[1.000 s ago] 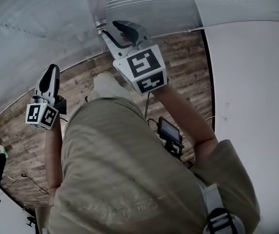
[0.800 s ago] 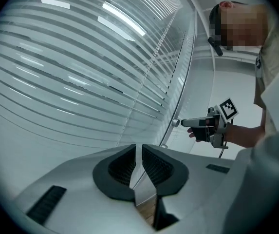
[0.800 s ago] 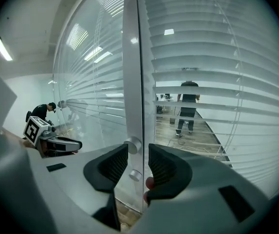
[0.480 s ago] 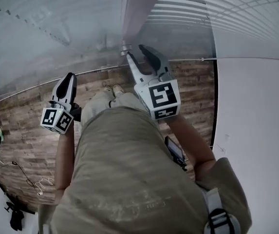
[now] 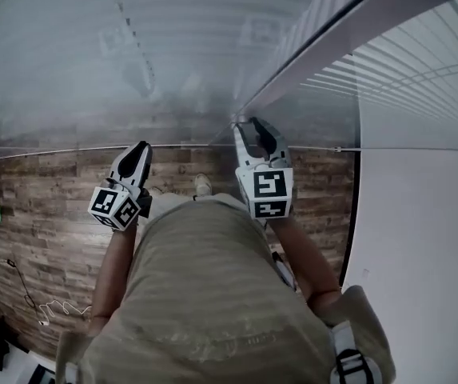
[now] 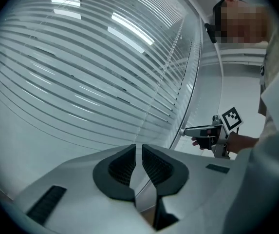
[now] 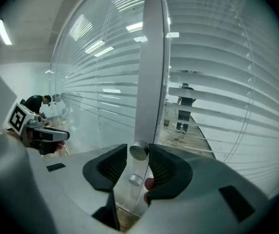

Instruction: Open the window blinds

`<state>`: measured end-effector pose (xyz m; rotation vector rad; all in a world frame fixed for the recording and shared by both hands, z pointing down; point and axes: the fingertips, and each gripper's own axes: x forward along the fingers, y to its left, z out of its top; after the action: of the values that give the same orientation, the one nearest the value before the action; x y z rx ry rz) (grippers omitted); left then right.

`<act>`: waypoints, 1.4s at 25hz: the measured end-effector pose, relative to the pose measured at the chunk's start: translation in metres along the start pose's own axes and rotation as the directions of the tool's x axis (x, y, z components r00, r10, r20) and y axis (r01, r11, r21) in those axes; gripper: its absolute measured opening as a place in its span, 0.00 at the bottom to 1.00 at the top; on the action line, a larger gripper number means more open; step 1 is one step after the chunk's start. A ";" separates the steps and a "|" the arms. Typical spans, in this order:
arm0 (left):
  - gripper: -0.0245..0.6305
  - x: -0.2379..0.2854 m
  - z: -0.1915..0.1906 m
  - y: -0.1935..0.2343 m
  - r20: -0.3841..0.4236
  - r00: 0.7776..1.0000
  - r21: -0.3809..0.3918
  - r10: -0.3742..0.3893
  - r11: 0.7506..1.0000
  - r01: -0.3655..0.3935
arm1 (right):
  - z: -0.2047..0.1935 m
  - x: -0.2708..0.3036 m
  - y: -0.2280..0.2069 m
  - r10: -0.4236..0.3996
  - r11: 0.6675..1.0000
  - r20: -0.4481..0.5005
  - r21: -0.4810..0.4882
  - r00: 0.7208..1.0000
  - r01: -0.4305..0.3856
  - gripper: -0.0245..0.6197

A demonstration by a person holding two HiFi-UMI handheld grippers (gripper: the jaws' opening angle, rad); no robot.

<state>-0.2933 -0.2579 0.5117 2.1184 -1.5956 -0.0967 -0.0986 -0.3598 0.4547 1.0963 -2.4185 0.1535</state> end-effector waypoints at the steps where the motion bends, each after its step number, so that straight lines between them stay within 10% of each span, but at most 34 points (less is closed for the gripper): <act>1: 0.09 0.000 -0.005 0.005 -0.009 1.000 0.000 -0.009 1.000 0.009 | -0.006 0.005 0.000 -0.026 1.000 -0.006 0.000 1.000 0.026 0.26; 5: 0.09 -0.004 0.001 0.014 -0.049 0.997 0.012 -0.055 0.998 0.056 | -0.008 0.010 -0.003 -0.102 0.992 -0.007 0.072 0.995 0.103 0.24; 7: 0.09 0.002 0.008 0.014 -0.074 0.994 0.018 -0.078 0.997 0.080 | -0.006 0.010 -0.015 -0.057 0.956 0.001 0.289 0.998 0.054 0.23; 11: 0.09 0.005 0.019 0.024 -0.092 0.989 0.008 -0.118 0.993 0.119 | 0.003 0.013 -0.032 0.078 0.569 0.156 0.804 0.985 -0.173 0.23; 12: 0.09 0.000 0.022 0.030 -0.095 0.987 0.005 -0.126 0.992 0.127 | 0.008 0.014 -0.028 0.074 0.533 0.177 0.825 0.981 -0.189 0.23; 14: 0.09 -0.009 0.028 0.042 -0.102 0.985 0.005 -0.142 0.990 0.144 | 0.016 0.016 -0.015 0.046 0.590 0.169 0.791 0.985 -0.163 0.23; 18: 0.09 -0.021 0.033 0.046 -0.111 0.981 0.002 -0.157 0.987 0.159 | 0.018 0.010 0.002 -0.076 0.858 0.070 0.513 0.995 0.029 0.28; 20: 0.09 -0.019 0.032 0.049 -0.113 0.981 -0.001 -0.158 0.987 0.159 | 0.015 0.014 -0.001 -0.189 0.938 0.014 0.299 0.982 0.176 0.28; 22: 0.09 -0.013 0.031 0.054 -0.113 0.981 0.003 -0.160 0.987 0.161 | 0.012 0.023 -0.008 -0.268 0.948 -0.002 0.179 0.963 0.264 0.25; 24: 0.09 -0.013 0.029 0.057 -0.119 0.980 0.008 -0.158 0.987 0.160 | 0.008 0.026 -0.011 -0.242 0.926 0.008 0.301 0.970 0.228 0.24; 25: 0.09 -0.014 0.030 0.056 -0.121 0.980 0.010 -0.157 0.987 0.159 | 0.006 0.024 -0.012 -0.192 0.878 0.027 0.450 0.981 0.160 0.24; 27: 0.09 -0.020 0.039 0.048 -0.121 0.979 0.013 -0.161 0.986 0.164 | 0.014 0.013 -0.017 -0.086 0.666 0.108 0.745 0.990 -0.023 0.24; 29: 0.09 -0.028 0.052 0.037 -0.117 0.978 0.012 -0.173 0.984 0.175 | 0.033 0.000 -0.018 -0.037 0.510 0.188 0.848 0.981 -0.143 0.24; 31: 0.09 -0.034 0.059 0.029 -0.116 0.976 0.012 -0.184 0.982 0.186 | 0.046 -0.009 -0.013 -0.030 0.539 0.210 0.827 0.977 -0.161 0.24; 35: 0.09 -0.033 0.053 0.024 -0.124 0.973 0.015 -0.196 0.980 0.200 | 0.045 -0.015 -0.003 -0.098 0.823 0.150 0.569 0.984 -0.005 0.27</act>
<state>-0.3423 -0.2504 0.4675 2.2543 -1.3206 -0.0100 -0.1045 -0.3646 0.4078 1.4709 -2.5656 0.8457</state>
